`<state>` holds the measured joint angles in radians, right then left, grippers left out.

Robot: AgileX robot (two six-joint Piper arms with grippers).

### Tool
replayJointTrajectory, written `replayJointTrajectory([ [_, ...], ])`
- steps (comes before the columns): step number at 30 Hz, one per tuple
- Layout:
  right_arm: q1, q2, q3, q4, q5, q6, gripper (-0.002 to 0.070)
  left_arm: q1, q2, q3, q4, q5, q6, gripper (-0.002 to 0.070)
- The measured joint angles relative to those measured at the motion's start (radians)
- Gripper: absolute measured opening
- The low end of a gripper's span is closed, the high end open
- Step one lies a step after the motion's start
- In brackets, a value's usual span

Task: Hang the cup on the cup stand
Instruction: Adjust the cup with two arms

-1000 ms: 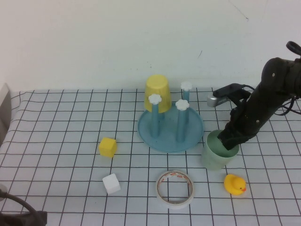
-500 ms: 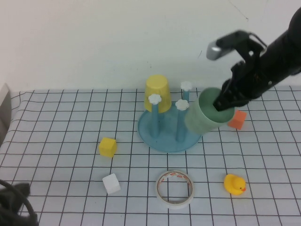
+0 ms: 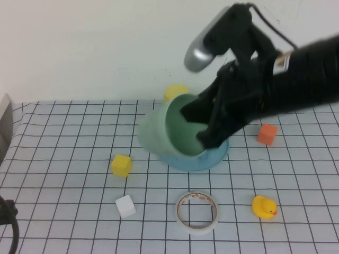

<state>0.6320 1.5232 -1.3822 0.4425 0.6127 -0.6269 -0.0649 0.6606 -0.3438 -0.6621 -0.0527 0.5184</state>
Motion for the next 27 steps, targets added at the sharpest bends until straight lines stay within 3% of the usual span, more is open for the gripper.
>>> replayJointTrajectory([
  [8, 0.149, -0.092, 0.283, 0.145, -0.351, -0.133, 0.0017, -0.012, 0.0, -0.083, 0.018, 0.179, 0.0, -0.0001],
  [15, 0.156, -0.102, 0.312, 0.206, -0.479, -0.157, 0.0017, -0.15, 0.0, -0.16, 0.004, 0.278, 0.061, -0.0001],
  [20, 0.156, -0.102, 0.312, 0.236, -0.641, -0.159, 0.0016, -0.216, 0.0, -0.173, 0.001, 0.187, 0.254, -0.0001],
  [27, 0.156, -0.067, 0.312, 0.254, -0.89, -0.054, 0.0016, -0.222, 0.0, -0.173, -0.001, -0.021, 0.475, -0.0001],
])
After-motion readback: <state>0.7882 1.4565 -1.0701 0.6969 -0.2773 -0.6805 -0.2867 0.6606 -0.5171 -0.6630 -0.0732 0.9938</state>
